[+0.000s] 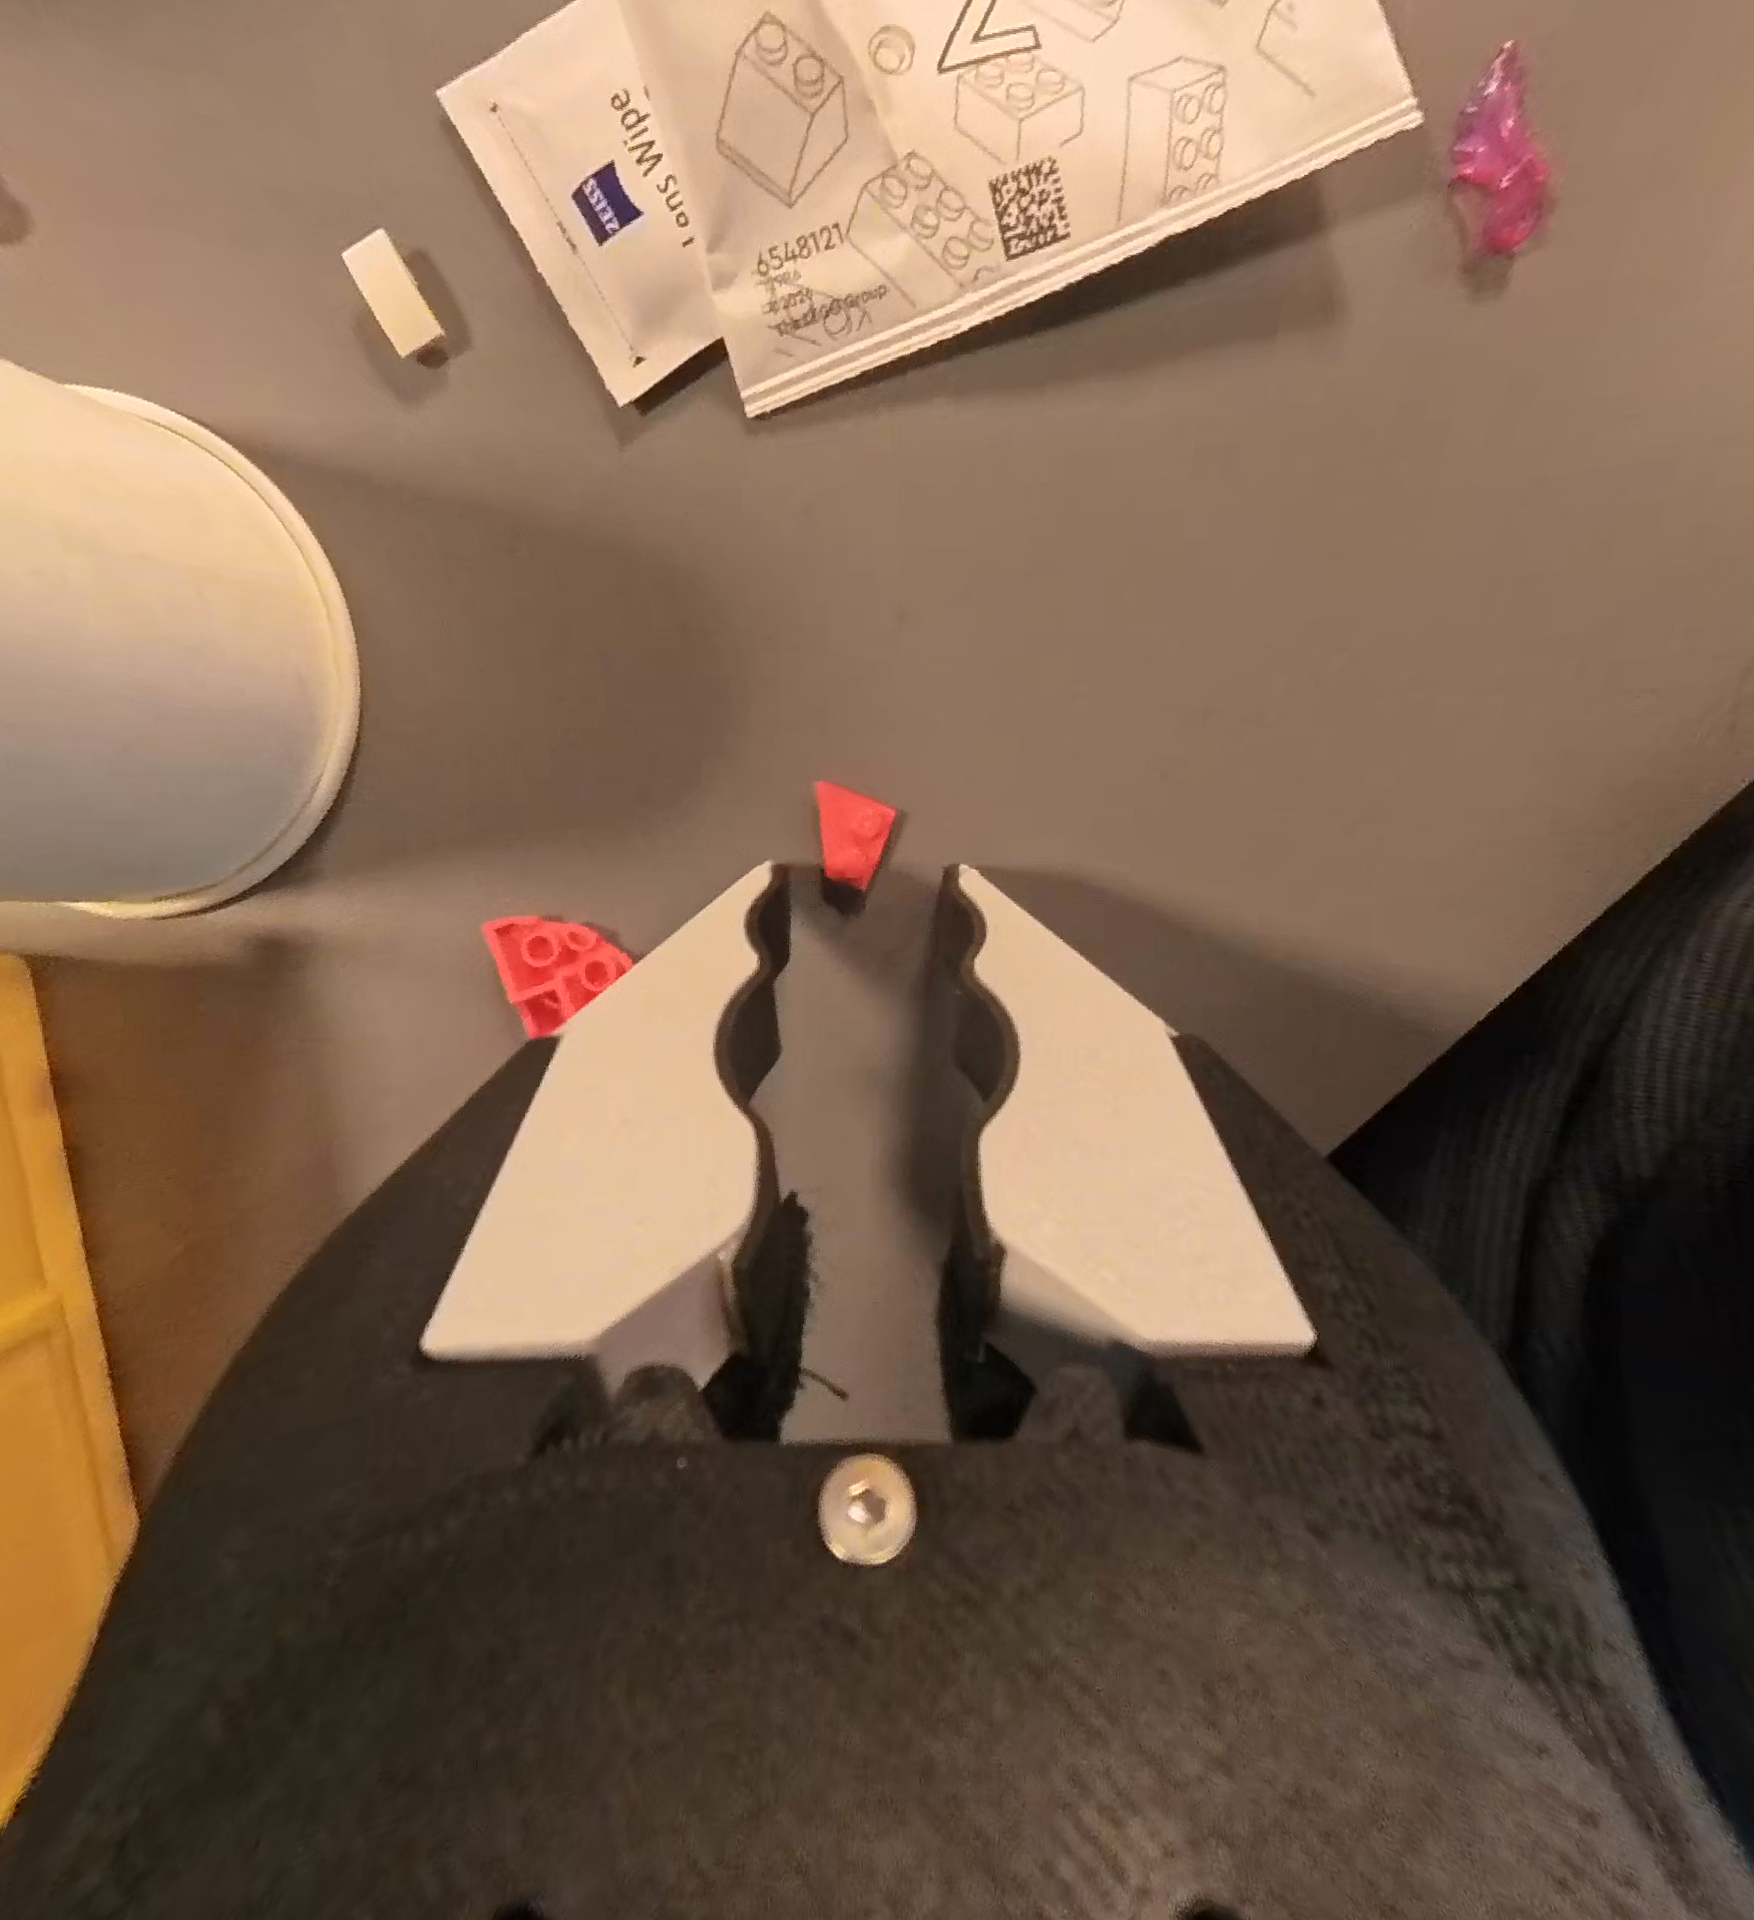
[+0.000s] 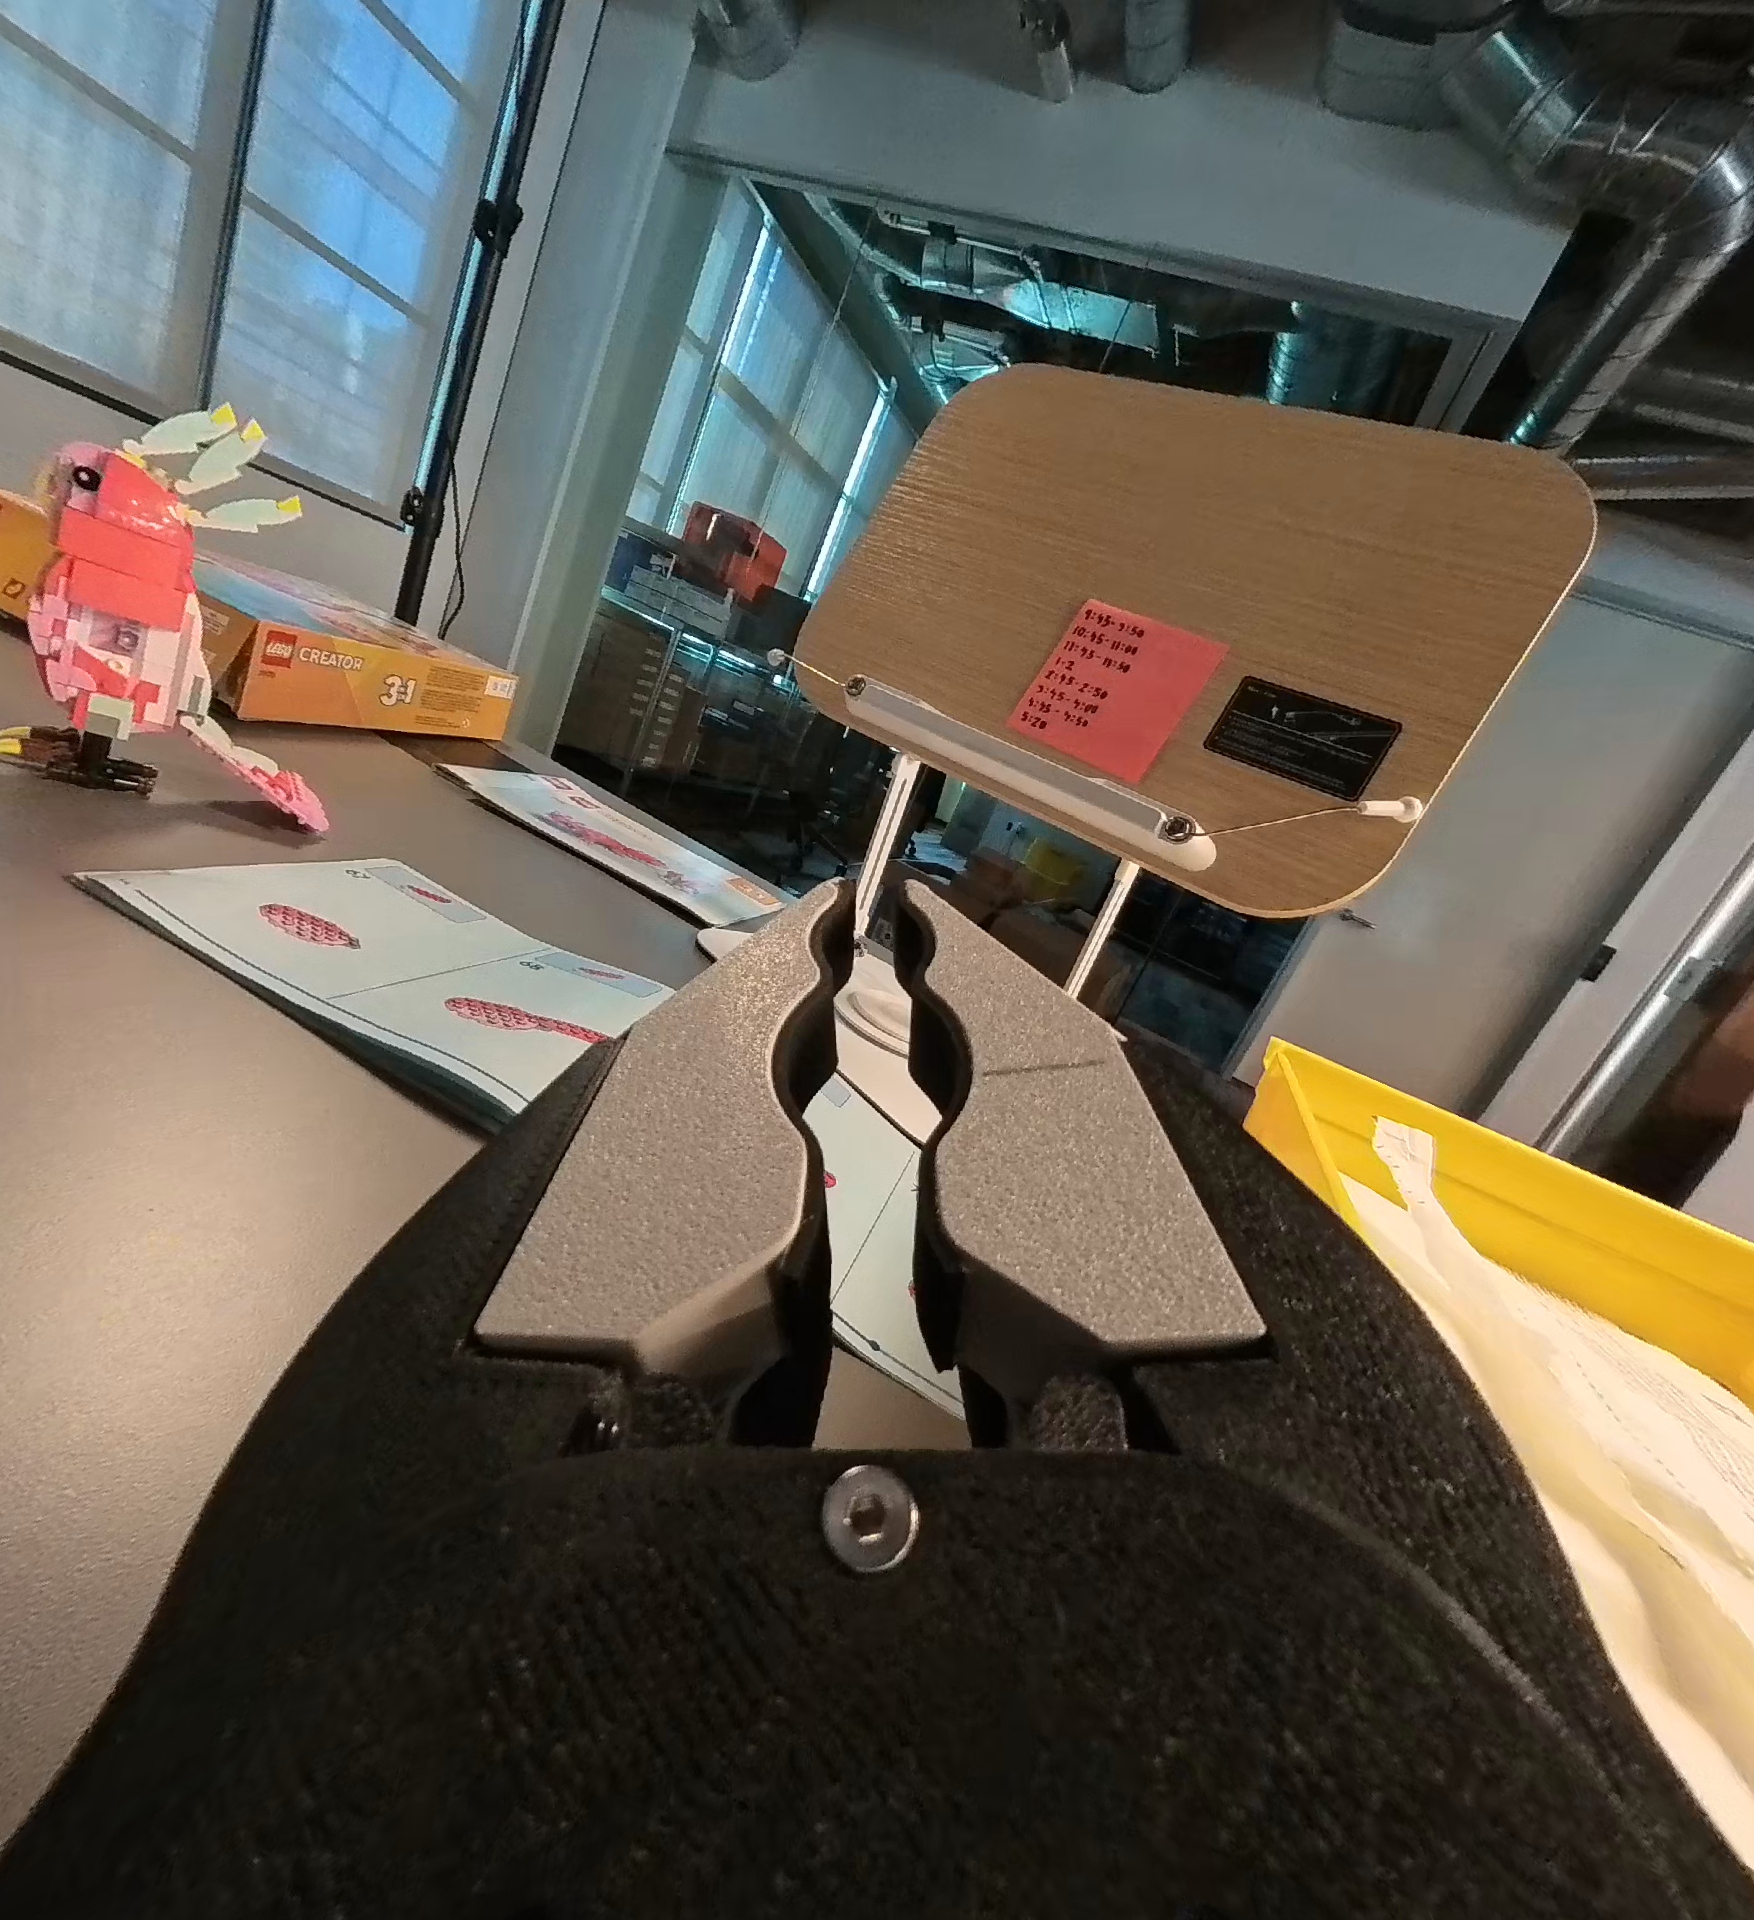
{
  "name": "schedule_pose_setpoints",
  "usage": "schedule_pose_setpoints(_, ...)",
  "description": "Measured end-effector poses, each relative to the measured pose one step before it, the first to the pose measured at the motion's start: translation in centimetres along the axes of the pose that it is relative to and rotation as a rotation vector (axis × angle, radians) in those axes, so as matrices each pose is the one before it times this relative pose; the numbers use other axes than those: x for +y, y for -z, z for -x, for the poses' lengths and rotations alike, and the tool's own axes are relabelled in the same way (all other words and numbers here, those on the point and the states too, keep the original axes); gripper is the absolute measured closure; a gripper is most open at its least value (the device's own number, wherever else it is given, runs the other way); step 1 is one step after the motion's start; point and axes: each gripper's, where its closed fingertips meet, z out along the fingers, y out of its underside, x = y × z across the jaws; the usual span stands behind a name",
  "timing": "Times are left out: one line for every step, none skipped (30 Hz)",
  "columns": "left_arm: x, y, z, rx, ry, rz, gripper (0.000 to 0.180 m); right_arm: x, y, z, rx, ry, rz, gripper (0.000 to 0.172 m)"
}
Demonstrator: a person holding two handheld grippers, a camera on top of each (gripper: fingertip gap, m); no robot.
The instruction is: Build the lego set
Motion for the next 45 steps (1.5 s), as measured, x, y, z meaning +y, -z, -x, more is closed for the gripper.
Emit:
schedule_pose_setpoints(0.061,0.039,0.109,-0.004,0.001,0.0014,0.152,0.004,0.0,-0.011,0.0004,-0.0005,0.0,0.167)
schedule_pose_setpoints(0.051,0.035,0.151,-0.008,-0.0016,0.0016,0.152,0.003,-0.001,-0.003,0.0,-0.0008,-0.0001,0.167)
schedule_pose_setpoints(0.053,0.037,0.127,-0.0083,-0.0048,0.0018,0.152,0.004,-0.01,0.003,-0.0006,-0.001,0.0004,0.167)
schedule_pose_setpoints(0.036,0.031,0.074,-0.0069,-0.0067,0.0021,0.152,0.008,-0.007,0.003,0.0,-0.0003,0.0004,0.167)
schedule_pose_setpoints(0.045,0.025,0.046,-0.0055,-0.0065,0.0017,0.152,0.002,0.01,-0.004,0.0004,0.0002,-0.0003,0.167)
schedule_pose_setpoints(0.028,0.016,-0.02,0.0005,-0.0051,0.0014,0.155,-0.007,-0.002,0.001,-0.0002,-0.0003,0.0001,0.167)
schedule_pose_setpoints(0.011,-0.005,-0.087,0.0057,-0.003,-0.0004,0.158,0.016,-0.005,-0.001,-0.0003,-0.0004,0.0007,0.167)
schedule_pose_setpoints(-0.014,-0.008,-0.08,0.0066,0.0001,-0.0022,0.159,0.008,-0.007,0.006,-0.0001,-0.0004,0.0004,0.167)
schedule_pose_setpoints(-0.028,-0.016,-0.018,0.0036,0.0016,-0.0028,0.16,0.004,0.002,0.005,-0.0002,-0.0003,0.0003,0.167)
schedule_pose_setpoints(-0.011,-0.018,-0.042,0.0045,0.0017,-0.002,0.161,0.013,-0.007,-0.004,-0.0001,-0.0003,0.0005,0.167)
schedule_pose_setpoints(-0.013,-0.008,-0.022,0.0031,0.0017,-0.0019,0.162,0.002,0.001,0.003,0.0,-0.0004,0.0002,0.167)
schedule_pose_setpoints(-0.017,-0.009,-0.014,0.0017,0.0002,-0.0018,0.162,0.004,0.0,-0.002,-0.0003,-0.0006,0.0,0.167)
schedule_pose_setpoints(-0.023,0.0,-0.029,0.0013,-0.0012,-0.0016,0.162,0.015,-0.006,0.005,-0.0007,-0.0004,0.0006,0.167)
schedule_pose_setpoints(-0.027,-0.023,-0.03,0.0009,-0.001,-0.0005,0.163,0.016,-0.013,0.005,-0.0002,0.0,0.0008,0.167)
schedule_pose_setpoints(-0.007,-0.002,-0.029,-0.0001,-0.002,0.001,0.163,-0.009,0.009,0.0,0.0004,0.0003,-0.0002,0.167)
schedule_pose_setpoints(0.001,0.003,-0.034,-0.0007,-0.0029,0.0013,0.164,-0.011,-0.006,-0.012,0.0001,-0.0003,-0.0004,0.167)
schedule_pose_setpoints(-0.013,-0.004,-0.014,-0.0015,-0.003,0.0011,0.164,0.004,0.002,0.004,0.0001,-0.0007,0.0003,0.167)
schedule_pose_setpoints(-0.03,-0.012,-0.048,-0.0004,-0.0031,-0.0003,0.164,0.009,0.002,-0.007,0.0001,-0.0005,0.0004,0.167)
schedule_pose_setpoints(-0.037,-0.015,-0.04,0.0,-0.0037,-0.0007,0.165,-0.006,-0.012,0.008,-0.0005,-0.0004,0.0,0.167)
schedule_pose_setpoints(-0.045,-0.018,-0.011,-0.0022,-0.005,-0.0007,0.165,0.012,0.004,0.017,-0.001,0.0002,0.0002,0.167)
schedule_pose_setpoints(-0.038,-0.014,0.046,-0.0053,-0.007,-0.0001,0.165,0.0,-0.006,0.026,-0.0008,0.0007,0.0004,0.167)
schedule_pose_setpoints(-0.028,0.004,0.182,-0.0135,-0.0086,0.0011,0.165,-0.003,0.001,0.012,-0.0005,0.0006,0.0001,0.167)
schedule_pose_setpoints(0.001,0.003,0.336,-0.024,-0.0115,0.0039,0.165,0.005,-0.008,0.007,-0.0005,0.0001,0.0002,0.167)
schedule_pose_setpoints(0.056,0.025,0.417,-0.0274,-0.0149,0.0078,0.165,0.004,0.002,0.006,-0.0002,-0.0004,0.0003,0.167)
schedule_pose_setpoints(0.059,-0.005,0.405,-0.0262,-0.0139,0.0093,0.166,0.002,-0.001,-0.008,0.0002,-0.0005,-0.0001,0.167)
schedule_pose_setpoints(0.018,-0.017,0.38,-0.024,-0.0106,0.0069,0.166,-0.001,-0.004,-0.018,0.0001,-0.0009,-0.0001,0.167)
schedule_pose_setpoints(-0.062,-0.061,0.27,-0.0166,-0.0074,0.0026,0.166,0.008,0.002,-0.001,0.0,-0.0012,0.0003,0.167)
schedule_pose_setpoints(-0.15,-0.084,0.148,-0.0088,-0.0041,-0.0018,0.166,0.011,0.001,-0.011,0.0,-0.0011,0.0002,0.167)
schedule_pose_setpoints(-0.22,-0.107,0.111,-0.0072,-0.002,-0.0059,0.166,0.002,-0.001,-0.004,0.0,-0.0007,-0.0001,0.167)
schedule_pose_setpoints(-0.264,-0.128,0.112,-0.0085,0.0001,-0.0078,0.167,0.0,0.0,0.006,-0.0003,-0.0003,0.0,0.167)
schedule_pose_setpoints(-0.271,-0.137,0.126,-0.0092,0.0021,-0.0083,0.167,0.005,-0.008,0.004,-0.0002,0.0001,0.0002,0.167)
schedule_pose_setpoints(-0.273,-0.133,0.108,-0.0075,0.0035,-0.0095,0.167,0.0,0.0,0.004,-0.0004,0.0002,0.0,0.167)
schedule_pose_setpoints(-0.279,-0.136,0.102,-0.0063,0.0066,-0.0108,0.167,0.002,0.001,0.008,-0.0005,-0.0001,0.0001,0.167)
schedule_pose_setpoints(-0.25,-0.131,0.076,-0.0038,0.0088,-0.0113,0.166,0.004,0.002,0.007,-0.0004,-0.0002,0.0003,0.167)
schedule_pose_setpoints(-0.203,-0.105,0.08,-0.0032,0.0109,-0.0101,0.166,0.004,-0.009,0.001,0.0,0.0,0.0001,0.167)
schedule_pose_setpoints(-0.13,-0.085,0.113,-0.0048,0.0116,-0.0083,0.166,-0.005,0.008,-0.007,0.0004,0.0,-0.0002,0.167)
schedule_pose_setpoints(-0.095,-0.018,0.232,-0.0108,0.0112,-0.008,0.166,-0.007,0.007,-0.009,0.0006,-0.0001,-0.0004,0.167)
schedule_pose_setpoints(-0.058,0.071,0.309,-0.0149,0.0089,-0.0085,0.166,-0.017,0.012,-0.026,0.0009,-0.0003,-0.0005,0.167)
schedule_pose_setpoints(-0.082,0.198,0.461,-0.0223,0.0097,-0.0121,0.166,-0.04,0.034,-0.01,0.0005,-0.0007,-0.002,0.167)
schedule_pose_setpoints(-0.206,0.385,0.576,-0.0283,0.0096,-0.0226,0.167,-0.051,0.022,-0.011,0.0008,0.0,-0.002,0.167)
schedule_pose_setpoints(-0.35,0.598,0.679,-0.0328,0.0101,-0.0353,0.167,-0.017,0.026,-0.023,0.0014,0.0012,-0.0004,0.167)
schedule_pose_setpoints(-0.437,0.79,0.902,-0.0419,0.0144,-0.0442,0.167,-0.024,0.036,-0.007,0.0009,0.0011,-0.0005,0.167)
schedule_pose_setpoints(-0.457,0.943,1.076,-0.0454,0.0168,-0.0487,0.168,-0.032,0.032,0.007,0.0001,0.0007,-0.001,0.167)
schedule_pose_setpoints(-0.436,1.032,1.261,-0.0468,0.0171,-0.0478,0.168,-0.016,0.021,0.021,-0.0004,0.0013,0.0001,0.167)
schedule_pose_setpoints(-0.366,1.071,1.496,-0.0493,0.0201,-0.0426,0.169,0.003,0.019,0.029,-0.0011,0.0017,0.0012,0.167)
